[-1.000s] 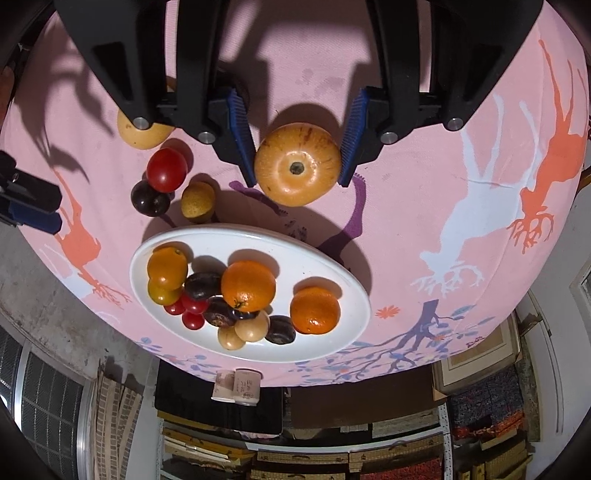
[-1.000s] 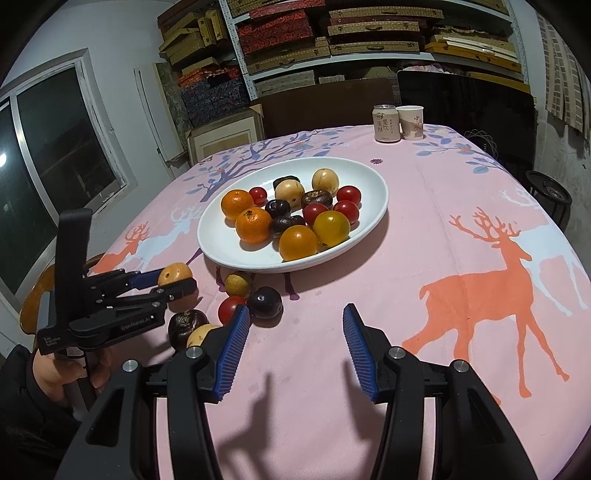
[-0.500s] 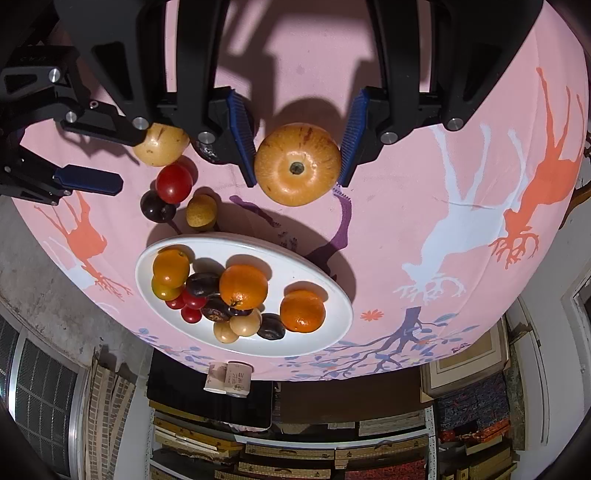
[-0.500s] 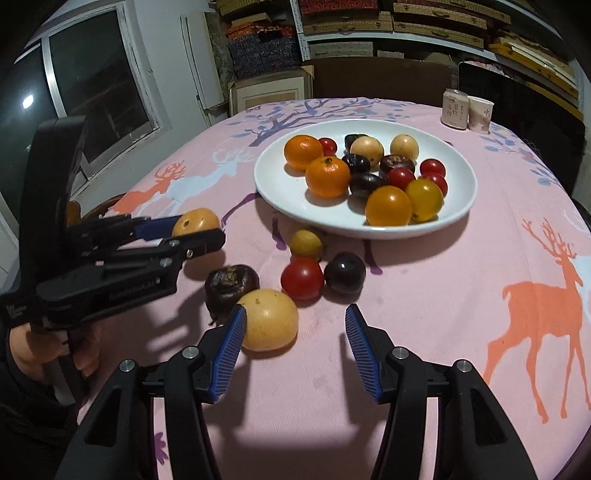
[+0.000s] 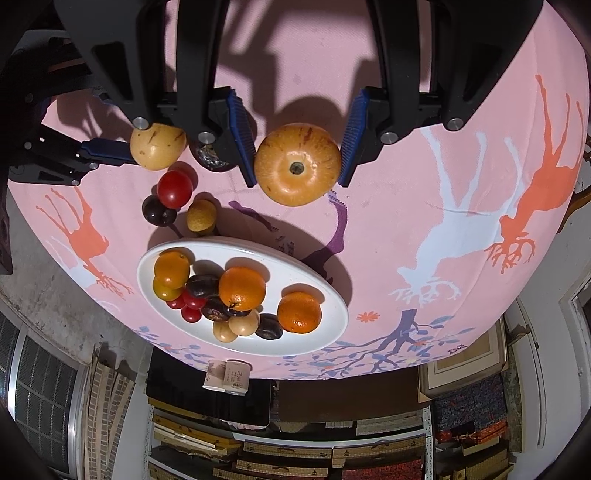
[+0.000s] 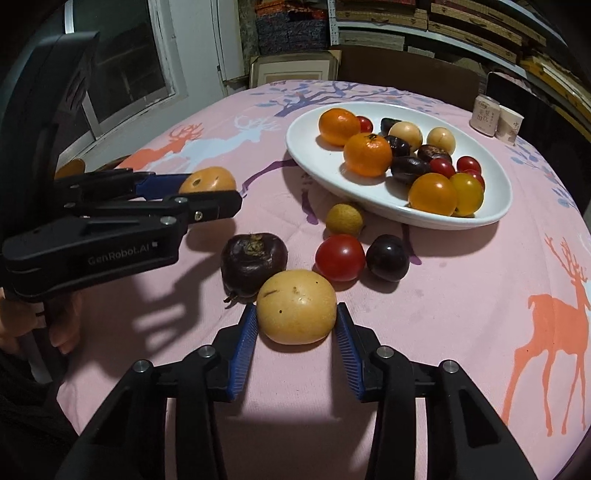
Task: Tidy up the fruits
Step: 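Grasp an orange-yellow ribbed fruit with the left tool while the right tool grasps a pale yellow fruit, then carry both fruits over the white plate and open both tools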
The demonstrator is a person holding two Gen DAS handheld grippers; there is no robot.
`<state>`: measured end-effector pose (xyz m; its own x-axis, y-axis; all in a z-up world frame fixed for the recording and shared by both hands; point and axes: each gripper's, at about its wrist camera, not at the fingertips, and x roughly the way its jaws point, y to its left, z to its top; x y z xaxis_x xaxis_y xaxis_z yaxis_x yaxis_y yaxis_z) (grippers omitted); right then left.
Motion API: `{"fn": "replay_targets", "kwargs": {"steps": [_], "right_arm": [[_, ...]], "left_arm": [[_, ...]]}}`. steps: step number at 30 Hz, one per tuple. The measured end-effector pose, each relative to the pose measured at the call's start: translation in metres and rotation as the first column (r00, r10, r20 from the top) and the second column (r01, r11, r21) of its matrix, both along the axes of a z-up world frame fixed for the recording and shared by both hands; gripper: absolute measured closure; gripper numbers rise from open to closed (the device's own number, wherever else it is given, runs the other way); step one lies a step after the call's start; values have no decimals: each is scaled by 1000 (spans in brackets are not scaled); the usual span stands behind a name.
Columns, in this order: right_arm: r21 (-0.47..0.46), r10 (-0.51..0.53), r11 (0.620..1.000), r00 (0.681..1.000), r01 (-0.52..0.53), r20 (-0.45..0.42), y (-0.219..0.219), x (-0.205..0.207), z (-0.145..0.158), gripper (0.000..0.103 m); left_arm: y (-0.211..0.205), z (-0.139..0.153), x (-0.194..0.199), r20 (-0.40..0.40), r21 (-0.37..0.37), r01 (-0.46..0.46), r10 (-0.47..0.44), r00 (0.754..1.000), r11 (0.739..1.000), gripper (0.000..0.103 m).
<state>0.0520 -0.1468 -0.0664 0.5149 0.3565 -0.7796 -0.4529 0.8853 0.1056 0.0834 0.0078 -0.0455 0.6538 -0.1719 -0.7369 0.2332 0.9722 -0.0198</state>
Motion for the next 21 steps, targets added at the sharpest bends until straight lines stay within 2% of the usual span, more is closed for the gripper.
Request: {"fn": "replay_targets", "kwargs": {"steps": [12, 21], "right_arm": [[73, -72, 995, 997, 71, 4, -27, -7, 9, 60], [104, -116, 988, 992, 111, 44, -44, -11, 26, 60]], "left_arm": [[-1, 0, -4, 4, 2, 2, -2, 1000, 1000, 60], [-4, 13, -16, 28, 2, 8, -8, 1000, 1000, 60]]}}
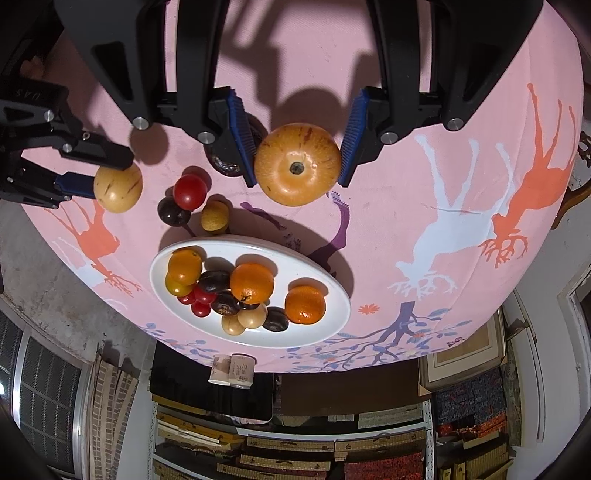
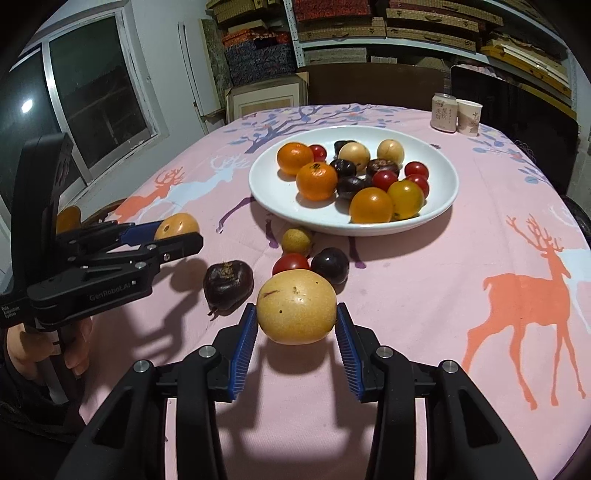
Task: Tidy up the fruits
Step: 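Carry both fruits over the white plate and open both tools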
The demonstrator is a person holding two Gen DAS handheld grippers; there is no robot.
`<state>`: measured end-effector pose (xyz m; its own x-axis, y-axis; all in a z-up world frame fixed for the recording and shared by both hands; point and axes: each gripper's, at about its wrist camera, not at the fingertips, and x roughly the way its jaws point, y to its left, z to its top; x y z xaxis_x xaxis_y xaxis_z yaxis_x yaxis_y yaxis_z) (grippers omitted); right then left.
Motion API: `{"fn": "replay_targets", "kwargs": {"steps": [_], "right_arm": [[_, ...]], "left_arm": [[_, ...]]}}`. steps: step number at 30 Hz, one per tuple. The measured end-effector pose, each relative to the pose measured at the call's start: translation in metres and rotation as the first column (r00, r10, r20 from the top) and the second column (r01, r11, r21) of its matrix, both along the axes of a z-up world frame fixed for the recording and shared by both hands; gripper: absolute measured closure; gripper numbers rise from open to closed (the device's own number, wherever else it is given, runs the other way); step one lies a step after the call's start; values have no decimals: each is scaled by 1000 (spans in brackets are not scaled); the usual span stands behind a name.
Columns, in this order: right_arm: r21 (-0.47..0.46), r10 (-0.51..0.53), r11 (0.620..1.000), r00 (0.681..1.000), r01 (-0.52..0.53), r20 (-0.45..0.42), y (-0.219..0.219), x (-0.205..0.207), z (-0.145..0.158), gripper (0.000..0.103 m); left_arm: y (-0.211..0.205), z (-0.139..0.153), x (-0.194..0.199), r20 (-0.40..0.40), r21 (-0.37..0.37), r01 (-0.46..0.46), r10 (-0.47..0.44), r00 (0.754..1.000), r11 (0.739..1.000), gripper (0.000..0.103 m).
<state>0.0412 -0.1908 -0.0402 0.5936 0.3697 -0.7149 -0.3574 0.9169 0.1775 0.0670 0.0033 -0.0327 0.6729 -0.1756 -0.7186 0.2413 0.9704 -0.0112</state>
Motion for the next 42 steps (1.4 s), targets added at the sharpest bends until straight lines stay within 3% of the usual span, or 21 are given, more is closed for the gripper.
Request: {"fn": "replay_targets", "kwargs": {"steps": [16, 27, 38, 40, 41, 42], "right_arm": [[73, -77, 995, 994, 72, 73, -40, 17, 40, 60], [129, -121, 986, 988, 108, 94, -60, 88, 85, 60], [95, -117, 989, 991, 111, 67, -38, 160, 81, 60], [125, -108, 987, 993, 101, 55, -36, 172, 76, 59], [148, -103, 985, 993, 94, 51, -37, 176, 73, 53], [151, -115, 983, 992, 106, 54, -38, 178, 71, 41]], "left_arm": [[-21, 47, -1, 75, 2, 63, -63, 995, 998, 60], [-38, 71, 65, 69, -3, 74, -73, 995, 997, 60], [-58, 67, 129, 48, 16, 65, -66, 997, 998, 59], [-61, 62, 140, 37, 13, 65, -65, 997, 998, 42], [-61, 59, 143, 44, 22, 47, -48, 998, 999, 32], [-59, 57, 146, 50, 24, 33, -34, 998, 999, 31]]}}
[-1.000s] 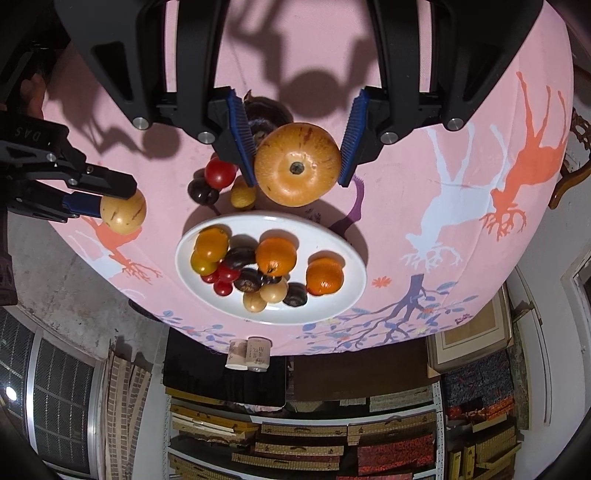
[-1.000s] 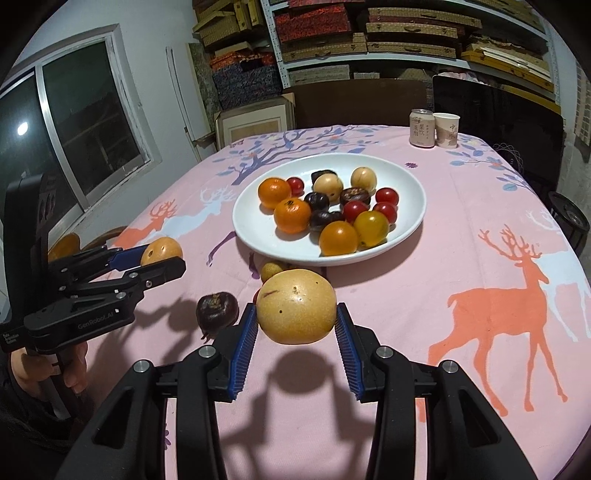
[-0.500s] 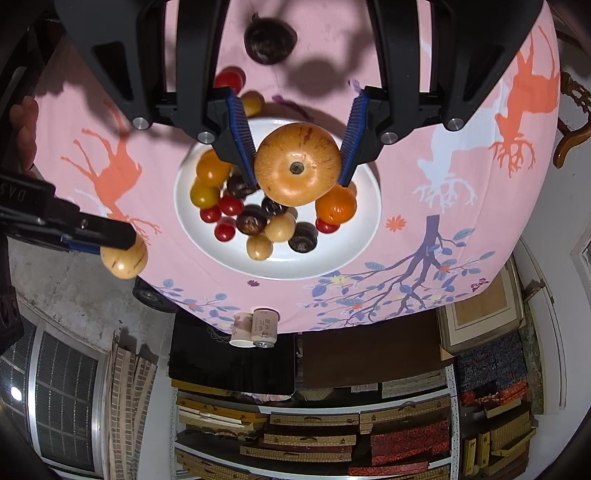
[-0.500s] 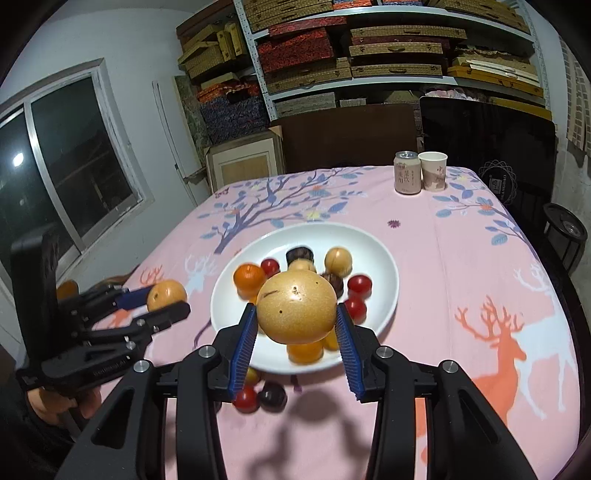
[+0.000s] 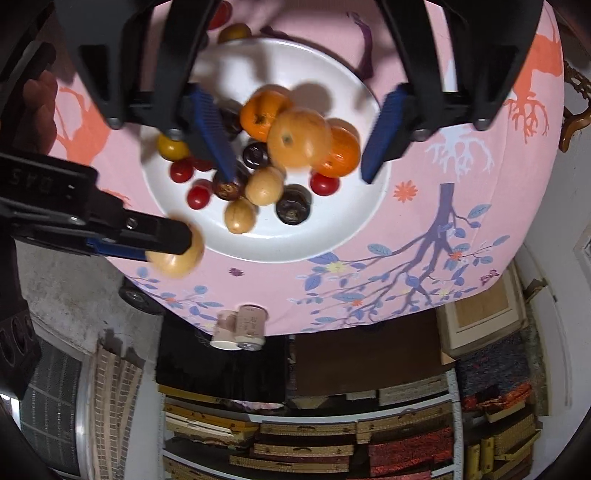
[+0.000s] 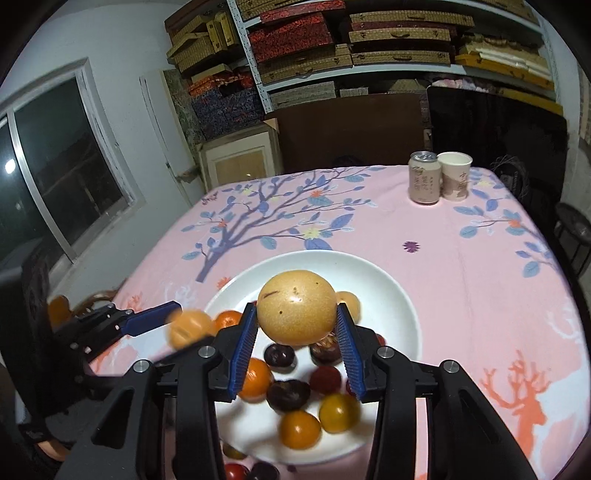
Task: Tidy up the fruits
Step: 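Carry both fruits over the white plate and open both tools, then grasp a dark purple fruit with the left tool while the right tool grasps a dark plum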
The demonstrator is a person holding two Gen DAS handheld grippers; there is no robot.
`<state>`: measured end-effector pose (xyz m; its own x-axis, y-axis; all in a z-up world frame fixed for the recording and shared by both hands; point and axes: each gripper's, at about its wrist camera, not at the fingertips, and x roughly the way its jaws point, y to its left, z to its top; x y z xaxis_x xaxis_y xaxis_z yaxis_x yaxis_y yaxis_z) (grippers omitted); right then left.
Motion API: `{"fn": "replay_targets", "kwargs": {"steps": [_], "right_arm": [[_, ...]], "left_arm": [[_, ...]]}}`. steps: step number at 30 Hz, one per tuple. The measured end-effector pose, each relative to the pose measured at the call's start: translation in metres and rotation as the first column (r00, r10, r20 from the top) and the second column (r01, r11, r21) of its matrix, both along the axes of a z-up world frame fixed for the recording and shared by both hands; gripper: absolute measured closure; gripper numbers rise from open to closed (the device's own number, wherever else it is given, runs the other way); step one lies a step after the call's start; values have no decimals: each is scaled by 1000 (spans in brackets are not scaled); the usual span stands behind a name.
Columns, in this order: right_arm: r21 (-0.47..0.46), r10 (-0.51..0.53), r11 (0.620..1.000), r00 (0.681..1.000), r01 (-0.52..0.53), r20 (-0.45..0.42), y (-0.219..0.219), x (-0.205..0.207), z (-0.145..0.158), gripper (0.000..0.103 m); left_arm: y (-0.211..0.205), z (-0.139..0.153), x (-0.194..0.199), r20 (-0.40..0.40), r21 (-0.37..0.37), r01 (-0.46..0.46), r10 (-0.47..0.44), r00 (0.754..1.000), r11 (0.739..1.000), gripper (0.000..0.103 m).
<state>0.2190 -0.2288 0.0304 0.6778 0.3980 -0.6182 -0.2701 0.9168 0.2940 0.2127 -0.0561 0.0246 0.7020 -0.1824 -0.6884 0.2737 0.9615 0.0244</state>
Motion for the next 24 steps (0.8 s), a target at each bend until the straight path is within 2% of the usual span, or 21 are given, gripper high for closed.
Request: {"fn": "replay_targets", "kwargs": {"steps": [3, 6, 13, 15, 19, 22, 24], "right_arm": [[25, -20, 999, 1000, 20, -1, -5, -2, -4, 39], [24, -20, 1000, 1000, 20, -19, -9, -14, -9, 39], [41, -17, 999, 999, 18, -42, -17, -64, -20, 39], [42, -21, 999, 999, 23, -44, -19, -86, -25, 39], [70, -55, 996, 997, 59, -58, -27, -125, -39, 39], [79, -64, 994, 994, 71, -84, -27, -141, -49, 39], [52, -57, 997, 993, 62, -102, -20, -147, -54, 39]], "left_arm": [[6, -5, -1, -18, -18, -5, 5, 1000, 1000, 31], [13, -10, -10, -16, -1, -13, 13, 1000, 1000, 31], [29, -20, -58, -26, -4, 11, -12, 1000, 1000, 30], [32, -25, -77, -27, 7, 25, -24, 999, 1000, 26], [33, -42, -116, -50, 50, 70, -68, 996, 996, 25], [29, -59, -132, -89, 65, 109, -103, 991, 992, 25], [22, -73, -136, -120, 97, 127, -115, 986, 987, 25]]}}
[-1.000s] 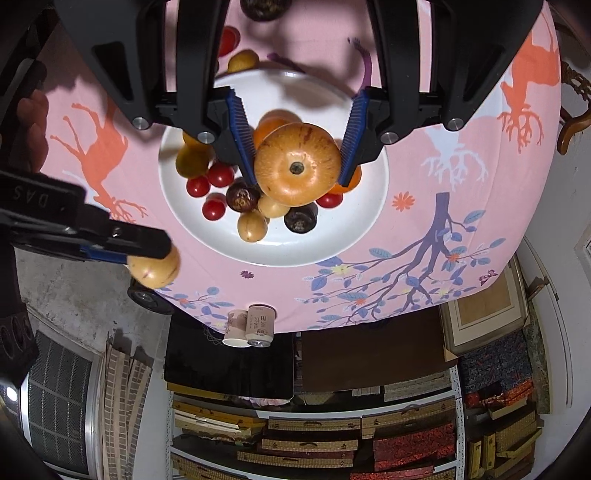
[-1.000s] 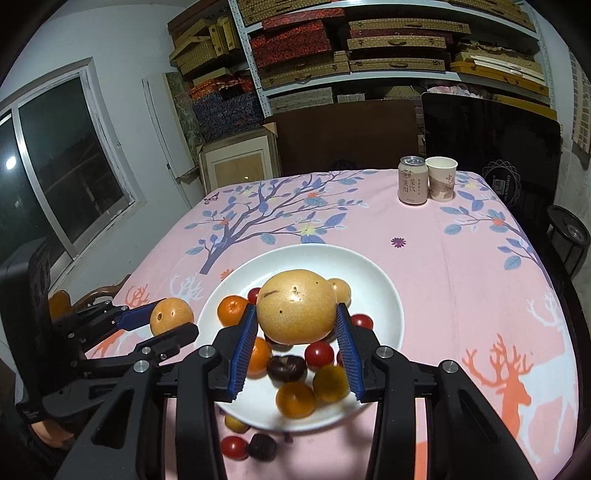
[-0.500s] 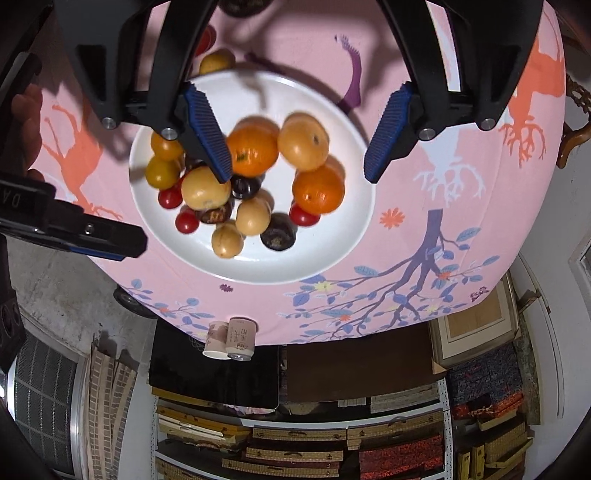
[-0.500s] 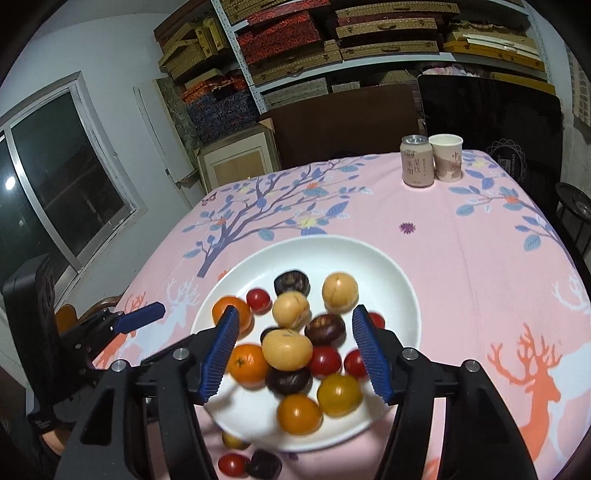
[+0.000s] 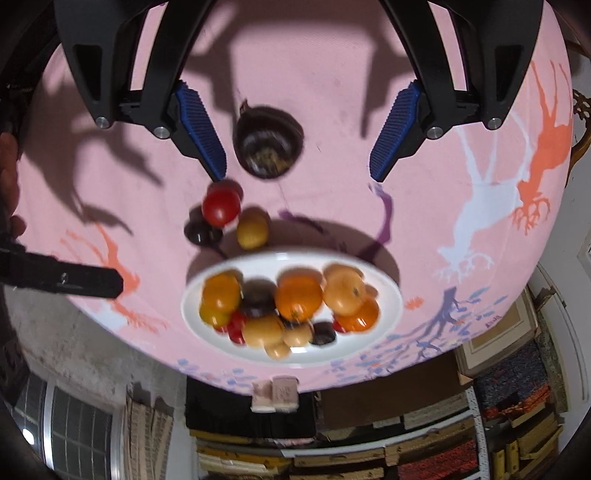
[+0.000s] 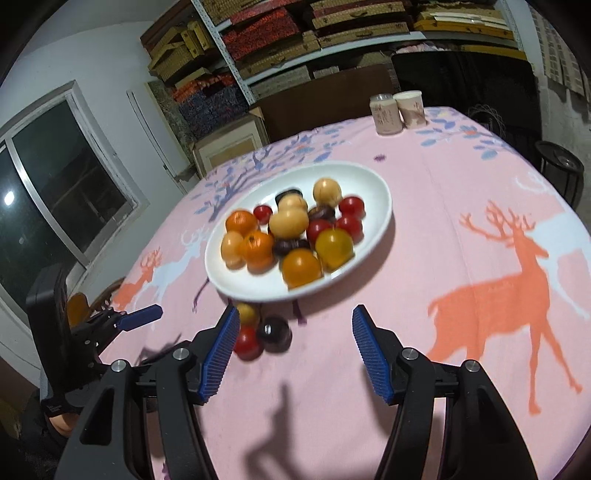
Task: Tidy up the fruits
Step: 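Grasp a dark purple fruit with the left tool while the right tool grasps a dark plum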
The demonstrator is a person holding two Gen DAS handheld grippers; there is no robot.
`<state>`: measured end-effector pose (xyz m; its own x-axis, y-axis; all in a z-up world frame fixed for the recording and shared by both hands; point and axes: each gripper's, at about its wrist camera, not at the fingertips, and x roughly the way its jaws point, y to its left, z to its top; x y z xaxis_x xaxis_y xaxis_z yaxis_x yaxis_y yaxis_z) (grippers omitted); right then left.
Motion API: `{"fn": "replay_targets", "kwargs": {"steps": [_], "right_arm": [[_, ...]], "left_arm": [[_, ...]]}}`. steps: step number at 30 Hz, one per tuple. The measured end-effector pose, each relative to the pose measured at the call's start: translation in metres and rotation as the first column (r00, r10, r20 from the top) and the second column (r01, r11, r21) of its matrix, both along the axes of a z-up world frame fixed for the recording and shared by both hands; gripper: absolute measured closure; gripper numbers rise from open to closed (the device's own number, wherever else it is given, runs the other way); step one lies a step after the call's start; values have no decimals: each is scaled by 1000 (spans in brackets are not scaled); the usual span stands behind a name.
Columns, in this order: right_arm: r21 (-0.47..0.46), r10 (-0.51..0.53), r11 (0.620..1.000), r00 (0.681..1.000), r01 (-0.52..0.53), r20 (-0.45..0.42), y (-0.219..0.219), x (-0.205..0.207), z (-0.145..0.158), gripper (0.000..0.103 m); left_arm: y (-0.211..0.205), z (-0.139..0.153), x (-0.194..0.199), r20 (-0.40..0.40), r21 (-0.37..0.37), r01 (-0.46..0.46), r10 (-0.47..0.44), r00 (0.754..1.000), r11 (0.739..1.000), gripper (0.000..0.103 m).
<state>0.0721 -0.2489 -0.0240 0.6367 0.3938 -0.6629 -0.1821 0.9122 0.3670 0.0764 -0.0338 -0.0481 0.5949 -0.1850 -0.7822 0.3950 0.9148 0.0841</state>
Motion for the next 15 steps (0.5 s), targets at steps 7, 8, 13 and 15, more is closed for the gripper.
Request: {"fn": "replay_targets", "kwargs": {"steps": [7, 8, 13, 15], "right_arm": [[-96, 24, 995, 999, -20, 40, 17, -14, 2, 39], [-114, 26, 993, 999, -20, 44, 18, -15, 2, 39], [-139, 33, 990, 999, -29, 27, 20, -11, -7, 41], [-143, 41, 989, 999, -40, 10, 22, -5, -13, 45]], "left_arm": [[-9, -21, 1, -55, 3, 46, -46, 997, 999, 60], [-9, -20, -1, -47, -3, 45, -45, 998, 999, 60], [11, -5, -10, 20, -125, 1, 2, 1000, 992, 60], [19, -1, -8, 29, -161, -31, 36, 999, 986, 60]]}}
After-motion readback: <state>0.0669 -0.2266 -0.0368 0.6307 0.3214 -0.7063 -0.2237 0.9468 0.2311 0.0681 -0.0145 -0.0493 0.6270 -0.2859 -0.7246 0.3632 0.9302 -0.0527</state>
